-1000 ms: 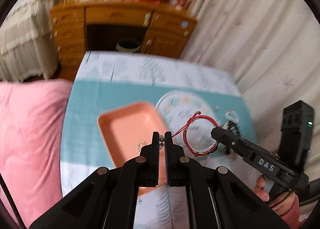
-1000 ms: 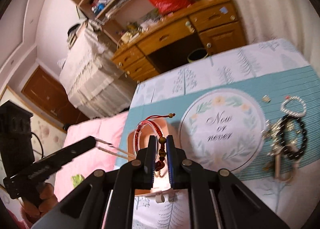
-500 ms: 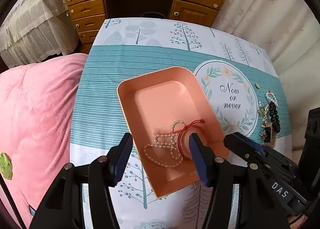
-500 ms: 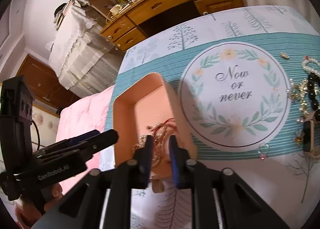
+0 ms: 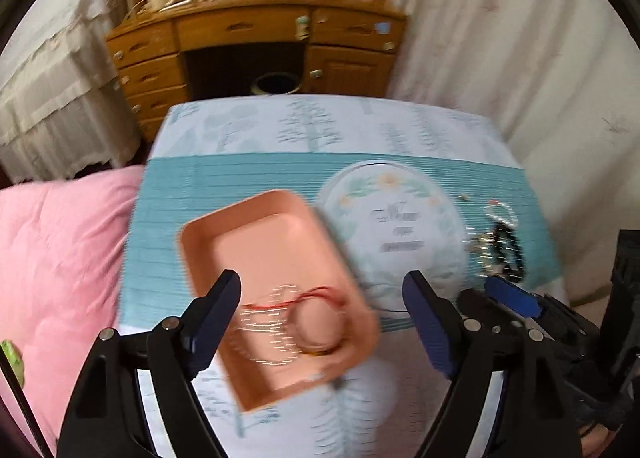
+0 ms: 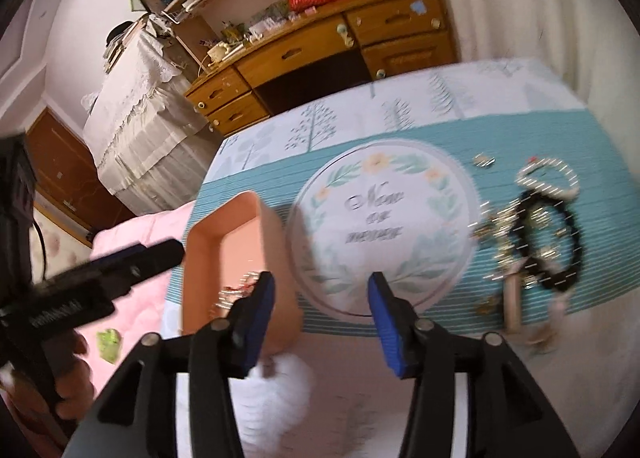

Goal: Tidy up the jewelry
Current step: 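Open the left tool over the tray and return to the pile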

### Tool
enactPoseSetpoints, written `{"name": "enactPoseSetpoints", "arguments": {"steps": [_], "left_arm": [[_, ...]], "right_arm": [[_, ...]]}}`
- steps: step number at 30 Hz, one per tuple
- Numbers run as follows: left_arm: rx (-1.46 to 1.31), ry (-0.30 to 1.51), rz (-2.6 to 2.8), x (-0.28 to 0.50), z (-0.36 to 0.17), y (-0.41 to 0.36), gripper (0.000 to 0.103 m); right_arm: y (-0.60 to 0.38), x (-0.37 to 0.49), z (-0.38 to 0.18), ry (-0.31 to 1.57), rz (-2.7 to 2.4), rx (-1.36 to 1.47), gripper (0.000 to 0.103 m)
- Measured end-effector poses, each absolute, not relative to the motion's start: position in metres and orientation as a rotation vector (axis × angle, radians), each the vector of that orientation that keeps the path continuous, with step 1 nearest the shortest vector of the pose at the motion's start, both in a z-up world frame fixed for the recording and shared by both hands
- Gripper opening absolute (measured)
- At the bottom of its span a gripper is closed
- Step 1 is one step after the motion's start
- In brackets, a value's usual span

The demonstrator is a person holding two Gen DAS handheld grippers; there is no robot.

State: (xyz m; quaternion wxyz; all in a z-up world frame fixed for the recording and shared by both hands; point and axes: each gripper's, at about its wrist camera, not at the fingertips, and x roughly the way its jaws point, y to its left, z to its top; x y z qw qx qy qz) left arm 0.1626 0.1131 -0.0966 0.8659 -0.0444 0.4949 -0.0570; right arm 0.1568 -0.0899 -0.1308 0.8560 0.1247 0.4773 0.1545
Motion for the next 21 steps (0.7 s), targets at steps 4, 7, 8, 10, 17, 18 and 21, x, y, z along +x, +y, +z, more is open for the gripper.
{"name": "enactPoseSetpoints", "arguments": {"steps": [4,7,8,10,17,18,21], "left_arm": [[-0.075,1.007,-0.175,0.156,-0.096,0.078,0.085],[-0.069,1.000,-0.225,0.149,-0.102,0.050,0.085],[-0.070,1.008,-0.235,0.147,-0.106,0.040,0.085],[-0.073,1.037,-0.256,0.145,-0.117,0.023,0.085],[-0.057,1.099,-0.217,0.144,-0.160,-0.021,0.084],[-0.059,1.103,-0.201,0.145,-0.166,-0.026,0.084],[-0.069,1.111,-0.161,0.150,-0.179,-0.031,0.080]], "right_arm": [[-0.119,0.148,-0.126,0.976,0.299,0.181,0.063],[-0.139,0.144,-0.126,0.964,0.281,0.100,0.065],[-0.145,0.143,-0.127,0.963,0.275,0.067,0.065],[-0.154,0.142,-0.130,0.964,0.268,-0.016,0.065],[-0.171,0.137,-0.153,0.940,0.298,-0.395,0.065],[-0.172,0.138,-0.156,0.939,0.313,-0.426,0.065],[-0.173,0.140,-0.165,0.928,0.352,-0.512,0.065]]}}
